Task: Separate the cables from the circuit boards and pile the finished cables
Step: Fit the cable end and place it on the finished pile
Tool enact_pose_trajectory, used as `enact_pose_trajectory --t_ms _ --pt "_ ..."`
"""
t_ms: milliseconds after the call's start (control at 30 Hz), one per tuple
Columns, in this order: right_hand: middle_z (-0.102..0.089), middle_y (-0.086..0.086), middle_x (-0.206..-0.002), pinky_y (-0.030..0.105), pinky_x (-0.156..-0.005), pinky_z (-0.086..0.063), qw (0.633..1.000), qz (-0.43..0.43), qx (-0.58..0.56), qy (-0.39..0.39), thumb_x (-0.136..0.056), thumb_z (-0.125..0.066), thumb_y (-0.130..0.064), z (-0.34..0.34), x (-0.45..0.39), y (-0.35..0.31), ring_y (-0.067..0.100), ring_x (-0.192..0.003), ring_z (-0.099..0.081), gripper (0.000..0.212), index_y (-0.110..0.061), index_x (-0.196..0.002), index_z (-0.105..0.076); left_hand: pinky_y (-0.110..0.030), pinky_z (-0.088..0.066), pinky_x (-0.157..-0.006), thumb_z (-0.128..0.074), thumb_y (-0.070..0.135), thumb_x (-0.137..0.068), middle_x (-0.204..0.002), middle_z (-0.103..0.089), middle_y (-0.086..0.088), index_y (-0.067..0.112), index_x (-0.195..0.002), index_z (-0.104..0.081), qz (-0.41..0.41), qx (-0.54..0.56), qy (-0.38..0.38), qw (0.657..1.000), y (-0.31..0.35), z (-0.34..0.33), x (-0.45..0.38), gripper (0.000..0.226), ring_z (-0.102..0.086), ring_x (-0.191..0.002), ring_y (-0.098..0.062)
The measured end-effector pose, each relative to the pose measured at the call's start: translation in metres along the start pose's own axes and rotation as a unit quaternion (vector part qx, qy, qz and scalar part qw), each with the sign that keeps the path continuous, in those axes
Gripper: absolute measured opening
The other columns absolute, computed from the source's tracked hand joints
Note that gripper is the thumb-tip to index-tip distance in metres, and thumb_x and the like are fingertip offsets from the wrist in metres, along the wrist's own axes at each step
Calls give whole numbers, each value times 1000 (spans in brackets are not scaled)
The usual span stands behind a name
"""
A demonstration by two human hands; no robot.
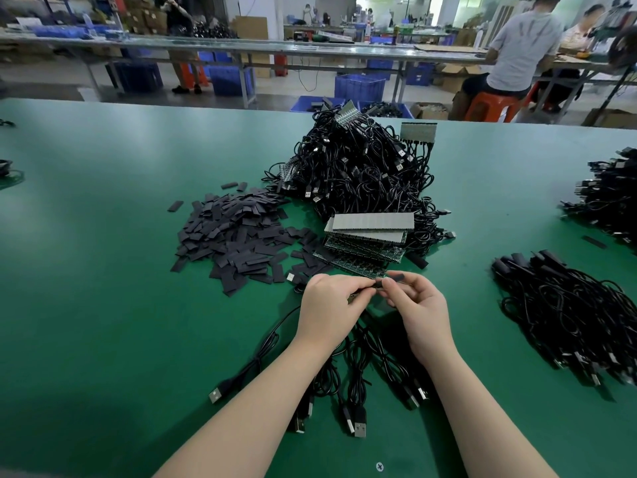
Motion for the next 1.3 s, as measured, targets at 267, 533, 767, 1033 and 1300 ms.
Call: enact_pose_trajectory --t_ms 267,533,767,1033,1300 --pt "-74 4 -72 14 -65 -52 1000 -3 -9 0 -88 -74 -12 -2 1 -1 10 -74 -71 8 -19 -91 -71 -32 -47 -77 -74 26 -84 -78 -73 12 24 -92 -78 -12 -15 21 1000 3 2 2 9 -58 -65 -4" --pt "-72 7 -76 14 -64 -52 1000 -14 -17 19 -90 -72 -12 -1 3 -1 10 -75 -71 6 -18 -91 -71 -33 -48 -79 -75 27 -84 -81 -74 11 23 -92 -78 -12 -3 19 1000 3 1 2 10 -63 -68 -6" --pt "-74 3 -71 13 -68 -51 1000 -7 22 -8 -88 -74 -14 -5 3 -5 7 -76 -71 9 -16 -96 -69 -25 -41 -74 -76 22 -83 -79 -74 9 19 -93 -79 -30 -14 20 999 2 2 2 11 -61 -67 -4" --pt "-76 1 -75 15 -74 -54 998 24 52 -15 -91 -71 -12 -9 6 -8 7 -75 -70 27 -23 -114 -63 -22 -37 -78 -72 23 -85 -77 -74 8 19 -102 -77 -10 4 9 1000 1 0 1 18 -55 -65 -5" --pt "-77 -11 -88 8 -77 -48 990 34 137 -6 -94 -69 -20 -10 5 -8 1 -86 -71 39 -30 -131 -62 -29 -43 -80 -70 23 -87 -84 -75 7 21 -104 -77 2 18 -17 1000 2 -1 2 18 -61 -71 -10"
Point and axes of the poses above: each hand's wrist, its own x-axis away from the middle knuckle, its own z-axis out of the back of the hand, y = z × x, the point moved 6 cm from there along -x, towards the middle knuckle
